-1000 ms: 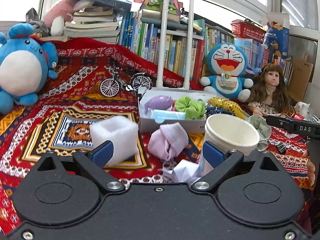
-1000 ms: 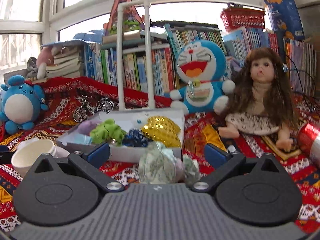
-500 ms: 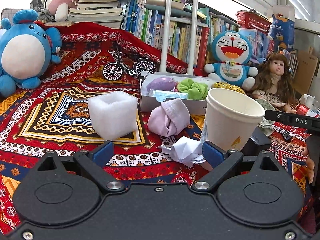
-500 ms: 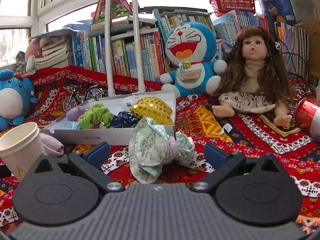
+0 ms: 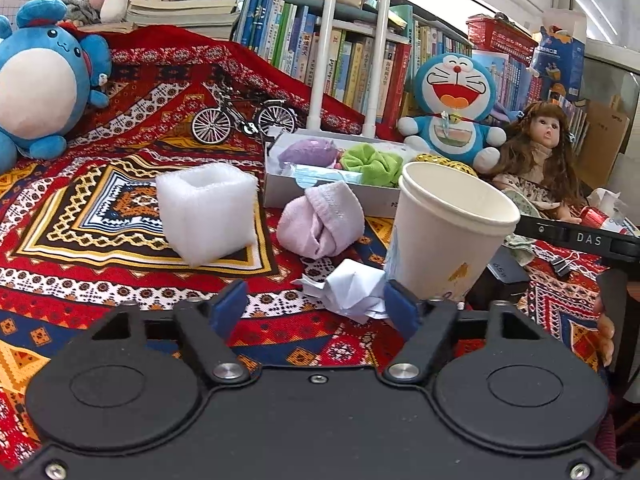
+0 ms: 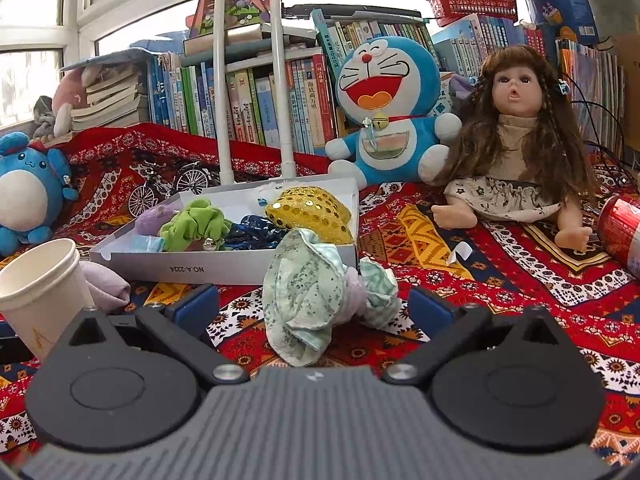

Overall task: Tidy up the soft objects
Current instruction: 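Grasp the white tissue with the left gripper while the right grasps the green floral cloth, then place the tissue in the tray with the left gripper while the right places the floral cloth, then withdraw both grippers from the tray toward the foam cube and pink sock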

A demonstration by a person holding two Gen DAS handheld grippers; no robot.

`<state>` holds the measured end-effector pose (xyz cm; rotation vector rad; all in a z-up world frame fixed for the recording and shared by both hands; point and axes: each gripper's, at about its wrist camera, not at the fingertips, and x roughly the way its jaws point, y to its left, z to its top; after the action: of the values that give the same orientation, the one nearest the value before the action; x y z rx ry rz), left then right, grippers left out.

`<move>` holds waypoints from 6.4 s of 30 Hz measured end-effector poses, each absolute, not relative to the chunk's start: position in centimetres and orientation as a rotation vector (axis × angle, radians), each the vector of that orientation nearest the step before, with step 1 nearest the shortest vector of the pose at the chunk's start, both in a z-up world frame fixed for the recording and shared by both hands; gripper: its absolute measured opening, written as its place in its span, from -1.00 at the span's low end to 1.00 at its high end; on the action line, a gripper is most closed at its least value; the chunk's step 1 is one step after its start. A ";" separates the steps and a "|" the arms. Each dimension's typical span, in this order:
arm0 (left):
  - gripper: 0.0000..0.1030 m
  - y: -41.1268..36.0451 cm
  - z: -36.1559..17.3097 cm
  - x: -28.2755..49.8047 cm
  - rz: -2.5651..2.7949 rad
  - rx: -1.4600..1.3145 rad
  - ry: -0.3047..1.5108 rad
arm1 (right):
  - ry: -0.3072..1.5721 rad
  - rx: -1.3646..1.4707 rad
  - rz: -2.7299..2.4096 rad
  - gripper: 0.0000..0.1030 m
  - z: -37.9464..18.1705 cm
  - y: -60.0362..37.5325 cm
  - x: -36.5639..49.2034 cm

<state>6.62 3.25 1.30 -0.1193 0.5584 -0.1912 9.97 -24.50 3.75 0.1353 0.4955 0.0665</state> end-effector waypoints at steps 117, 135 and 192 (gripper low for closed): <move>-0.33 0.0 9.7 27.9 -0.296 -0.172 0.643 | 0.675 0.225 0.161 0.00 9.4 -20.5 25.5; -0.32 -3.0 5.0 35.4 -0.340 -0.152 0.748 | 0.735 0.307 0.207 0.03 4.8 -20.6 30.5; 0.80 9.7 5.5 11.4 -0.145 -0.059 0.513 | 1.015 0.022 0.357 1.00 17.7 -13.1 20.9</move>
<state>11.40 9.72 5.54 -0.0591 0.5130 -0.1450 20.85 -13.11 17.67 0.0220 1.0153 0.3566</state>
